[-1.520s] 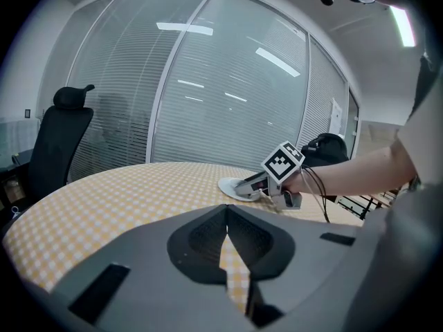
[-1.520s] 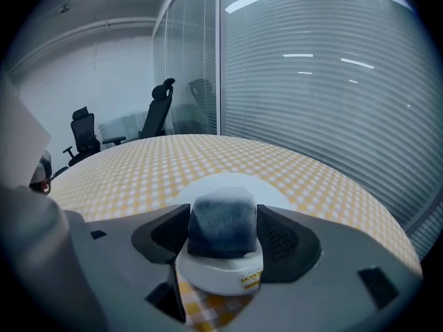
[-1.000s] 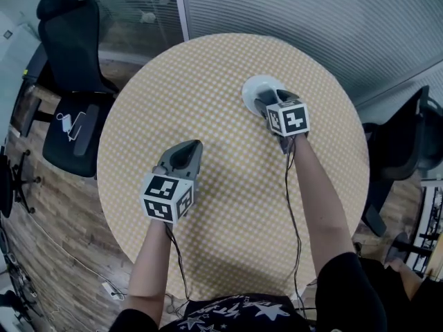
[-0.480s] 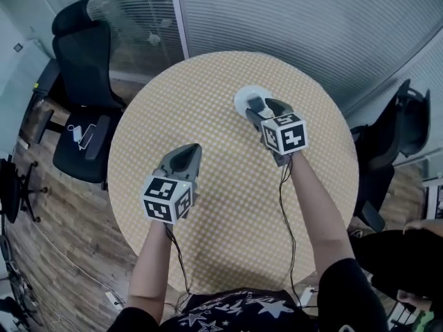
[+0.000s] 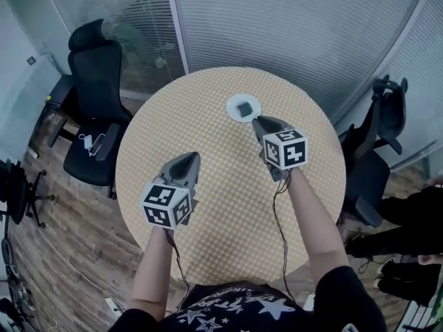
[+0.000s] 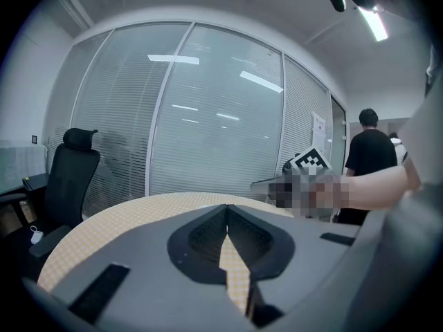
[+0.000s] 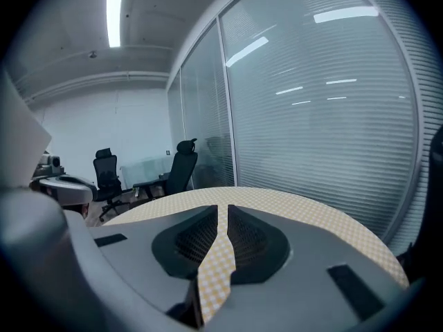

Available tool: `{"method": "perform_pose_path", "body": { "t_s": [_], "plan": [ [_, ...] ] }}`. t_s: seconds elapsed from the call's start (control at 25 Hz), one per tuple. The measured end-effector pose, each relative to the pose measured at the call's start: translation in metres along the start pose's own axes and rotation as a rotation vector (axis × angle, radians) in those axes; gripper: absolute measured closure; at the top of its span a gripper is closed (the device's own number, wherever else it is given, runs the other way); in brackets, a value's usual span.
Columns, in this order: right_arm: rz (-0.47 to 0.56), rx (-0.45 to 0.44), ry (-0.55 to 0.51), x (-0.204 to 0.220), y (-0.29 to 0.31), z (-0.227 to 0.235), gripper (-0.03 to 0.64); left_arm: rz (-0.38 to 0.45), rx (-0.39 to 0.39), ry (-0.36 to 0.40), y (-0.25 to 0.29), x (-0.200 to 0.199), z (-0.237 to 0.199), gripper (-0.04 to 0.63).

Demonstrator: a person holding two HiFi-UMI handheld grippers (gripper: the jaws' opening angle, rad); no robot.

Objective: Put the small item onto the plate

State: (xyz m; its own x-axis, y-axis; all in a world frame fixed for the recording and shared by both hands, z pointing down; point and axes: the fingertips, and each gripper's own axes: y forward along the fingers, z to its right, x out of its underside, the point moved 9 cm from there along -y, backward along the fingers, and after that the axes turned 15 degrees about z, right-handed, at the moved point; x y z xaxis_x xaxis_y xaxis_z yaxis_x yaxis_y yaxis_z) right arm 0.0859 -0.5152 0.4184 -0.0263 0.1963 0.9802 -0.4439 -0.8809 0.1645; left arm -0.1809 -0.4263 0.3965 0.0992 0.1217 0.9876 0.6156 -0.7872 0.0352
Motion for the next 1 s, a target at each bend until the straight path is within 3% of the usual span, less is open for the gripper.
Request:
{"method": "perform_pose_path", "body": {
  "t_s": [0.2, 0.68, 0.84, 1.0],
  "plan": [
    [0.059, -0.023, 0.066, -0.011, -0.058, -0.008, 0.563, 0.03, 0.006, 0.011, -0.02, -0.011, 0.049, 0.588],
    [0.202, -0.2, 0.035, -0.032, -0.216, -0.069, 0.572, 0.089, -0.013, 0.024, -0.103, -0.021, 0.176, 0.588],
    [0.261, -0.226, 0.027, -0.023, -0.268, -0.091, 0.578, 0.089, -0.017, 0.026, -0.138, -0.013, 0.214, 0.588],
    [0.258, -0.269, 0.026, -0.002, -0.303, -0.104, 0.583, 0.068, -0.034, 0.014, -0.172, 0.001, 0.245, 0.588]
  ]
}}
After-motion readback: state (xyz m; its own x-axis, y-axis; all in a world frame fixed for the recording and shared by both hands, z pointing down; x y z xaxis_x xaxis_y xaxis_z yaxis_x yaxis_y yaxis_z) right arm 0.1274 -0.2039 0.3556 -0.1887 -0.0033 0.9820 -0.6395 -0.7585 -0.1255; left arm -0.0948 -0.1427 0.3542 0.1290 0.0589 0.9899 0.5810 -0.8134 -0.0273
